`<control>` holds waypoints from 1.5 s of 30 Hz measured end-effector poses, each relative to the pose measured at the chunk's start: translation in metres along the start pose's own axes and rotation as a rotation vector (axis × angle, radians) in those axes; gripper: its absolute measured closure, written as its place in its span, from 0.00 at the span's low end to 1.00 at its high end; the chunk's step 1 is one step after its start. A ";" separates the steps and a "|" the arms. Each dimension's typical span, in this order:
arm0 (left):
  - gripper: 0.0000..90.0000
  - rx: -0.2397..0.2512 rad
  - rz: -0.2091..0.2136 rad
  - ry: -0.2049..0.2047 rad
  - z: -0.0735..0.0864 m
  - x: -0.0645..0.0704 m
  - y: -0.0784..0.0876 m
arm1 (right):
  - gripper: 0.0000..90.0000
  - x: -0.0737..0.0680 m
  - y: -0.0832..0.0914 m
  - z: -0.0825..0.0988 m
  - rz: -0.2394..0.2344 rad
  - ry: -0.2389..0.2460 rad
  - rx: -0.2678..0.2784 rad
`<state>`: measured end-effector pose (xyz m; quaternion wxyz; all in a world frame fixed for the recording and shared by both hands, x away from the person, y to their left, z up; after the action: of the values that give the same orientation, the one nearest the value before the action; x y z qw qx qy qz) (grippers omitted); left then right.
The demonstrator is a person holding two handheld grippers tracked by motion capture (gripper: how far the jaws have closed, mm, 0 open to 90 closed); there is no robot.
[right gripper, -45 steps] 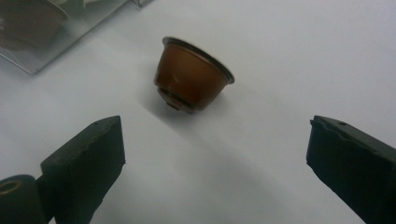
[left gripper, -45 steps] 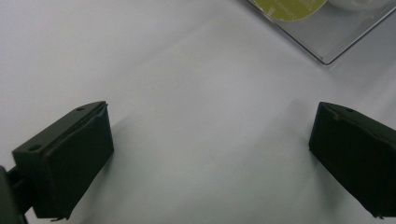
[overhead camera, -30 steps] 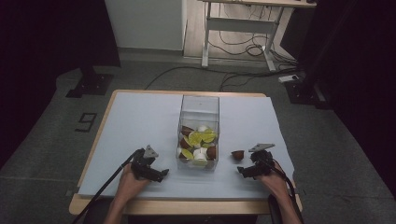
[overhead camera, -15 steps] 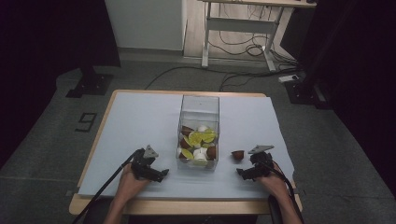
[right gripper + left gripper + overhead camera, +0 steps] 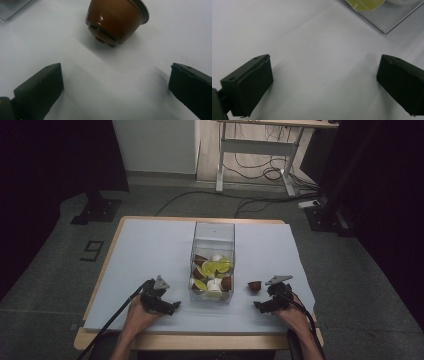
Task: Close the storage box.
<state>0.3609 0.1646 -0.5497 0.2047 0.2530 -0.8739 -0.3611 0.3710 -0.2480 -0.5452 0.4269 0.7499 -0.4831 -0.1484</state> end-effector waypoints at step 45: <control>0.31 0.152 0.106 -0.158 -0.044 0.037 0.026 | 0.28 -0.032 0.053 -0.043 -0.129 0.076 0.218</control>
<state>0.3477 0.1354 -0.4956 0.1342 0.1917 -0.9244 -0.3014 0.3508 -0.2084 -0.4839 0.3504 0.8265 -0.4306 -0.0935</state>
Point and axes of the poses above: each handheld gripper's, and its own axes: y roughly backward along the jaws, z roughly out of its underside, x roughly to its right, the point moved 3 cm from there along -y, roughly forward along the jaws, and after that the axes turned 13 degrees about z, right-handed, at the moved point
